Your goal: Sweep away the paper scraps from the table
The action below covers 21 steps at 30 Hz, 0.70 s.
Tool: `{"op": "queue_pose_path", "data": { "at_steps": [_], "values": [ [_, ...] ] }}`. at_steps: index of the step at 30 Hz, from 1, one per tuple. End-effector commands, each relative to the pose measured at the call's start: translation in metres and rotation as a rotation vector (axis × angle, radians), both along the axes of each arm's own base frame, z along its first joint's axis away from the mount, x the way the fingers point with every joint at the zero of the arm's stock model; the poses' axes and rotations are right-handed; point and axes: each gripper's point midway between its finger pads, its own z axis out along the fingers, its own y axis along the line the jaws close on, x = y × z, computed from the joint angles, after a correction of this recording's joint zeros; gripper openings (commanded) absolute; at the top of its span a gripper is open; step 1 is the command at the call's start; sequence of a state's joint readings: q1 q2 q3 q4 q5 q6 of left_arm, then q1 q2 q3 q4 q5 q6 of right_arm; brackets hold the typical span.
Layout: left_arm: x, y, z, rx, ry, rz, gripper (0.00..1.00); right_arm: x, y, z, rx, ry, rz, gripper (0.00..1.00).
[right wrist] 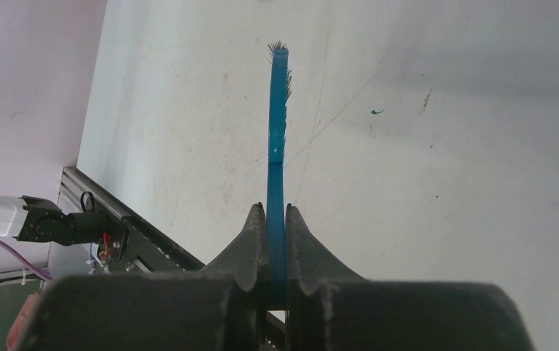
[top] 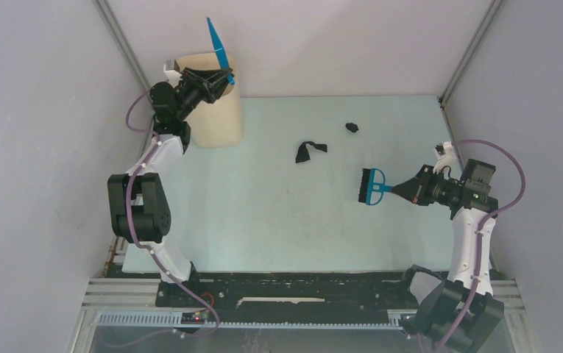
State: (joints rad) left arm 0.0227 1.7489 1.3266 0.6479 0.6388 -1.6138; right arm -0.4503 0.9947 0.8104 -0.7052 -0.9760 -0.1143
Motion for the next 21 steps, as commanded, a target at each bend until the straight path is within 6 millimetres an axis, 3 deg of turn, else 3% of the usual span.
{"op": "queue_pose_path", "data": {
  "at_steps": [1,7,11,17,21],
  "values": [
    [-0.024,-0.005,0.032,0.004,-0.107,-0.033,0.04,0.001,0.000,0.007,-0.010,-0.050,0.012,0.00],
    [-0.046,-0.015,0.046,0.061,-0.154,-0.060,0.05,0.002,0.000,0.007,-0.010,-0.050,0.011,0.00],
    [-0.069,-0.046,0.040,0.173,-0.156,-0.112,0.06,0.002,-0.001,0.007,-0.009,-0.048,0.009,0.00],
    [-0.104,-0.081,0.004,0.425,-0.068,-0.189,0.07,0.002,-0.001,0.008,-0.017,-0.058,0.011,0.00],
    [-0.141,-0.103,-0.044,0.610,0.004,-0.272,0.07,0.001,-0.001,0.009,-0.021,-0.061,0.010,0.00]
  ]
}}
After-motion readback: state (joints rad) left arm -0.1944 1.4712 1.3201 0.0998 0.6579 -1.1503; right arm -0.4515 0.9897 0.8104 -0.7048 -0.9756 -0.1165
